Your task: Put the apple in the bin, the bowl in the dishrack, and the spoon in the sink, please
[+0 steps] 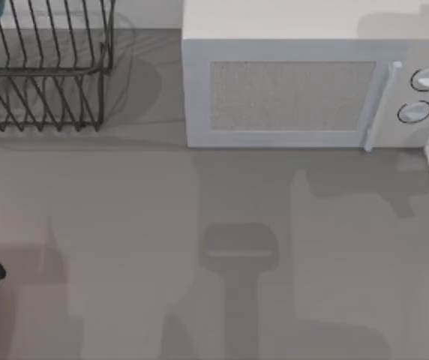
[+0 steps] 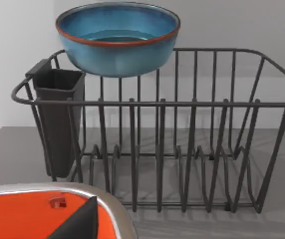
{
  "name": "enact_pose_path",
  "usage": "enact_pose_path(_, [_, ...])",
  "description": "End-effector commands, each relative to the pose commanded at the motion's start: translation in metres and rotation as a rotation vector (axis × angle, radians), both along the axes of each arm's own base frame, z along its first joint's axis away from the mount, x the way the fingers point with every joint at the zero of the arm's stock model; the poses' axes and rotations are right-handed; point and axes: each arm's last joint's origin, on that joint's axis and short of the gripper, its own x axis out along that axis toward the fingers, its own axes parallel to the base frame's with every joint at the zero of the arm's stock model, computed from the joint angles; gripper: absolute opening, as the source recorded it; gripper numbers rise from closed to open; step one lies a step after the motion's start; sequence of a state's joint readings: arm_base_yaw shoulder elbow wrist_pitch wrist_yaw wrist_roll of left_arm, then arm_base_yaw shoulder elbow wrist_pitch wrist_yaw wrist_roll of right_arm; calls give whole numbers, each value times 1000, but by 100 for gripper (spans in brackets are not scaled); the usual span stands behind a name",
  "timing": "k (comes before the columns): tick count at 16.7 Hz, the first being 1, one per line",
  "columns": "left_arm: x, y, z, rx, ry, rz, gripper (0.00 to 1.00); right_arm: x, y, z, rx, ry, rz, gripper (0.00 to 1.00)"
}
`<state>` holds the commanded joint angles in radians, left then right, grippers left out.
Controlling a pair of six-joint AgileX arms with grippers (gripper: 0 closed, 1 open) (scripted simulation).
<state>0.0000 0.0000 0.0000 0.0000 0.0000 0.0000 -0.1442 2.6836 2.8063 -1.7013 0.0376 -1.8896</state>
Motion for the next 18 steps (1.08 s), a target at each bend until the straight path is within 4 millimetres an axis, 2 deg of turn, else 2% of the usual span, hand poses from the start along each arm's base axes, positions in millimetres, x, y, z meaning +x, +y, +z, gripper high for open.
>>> enact_pose_path(4, [0,0,0,0,0,0,100,5,-3,-10,1,-4,-14,0])
enact_pose_path(7, [0,0,0,0,0,0,100,5,-3,-10,1,-4,-14,0])
enact_pose_path(9, [0,0,0,0,0,0,100,-2,-1,-4,-13,43,-6,0])
enact_pose_path(18, [0,0,0,0,0,0,100,7,-3,-30,-5,25,-6,0])
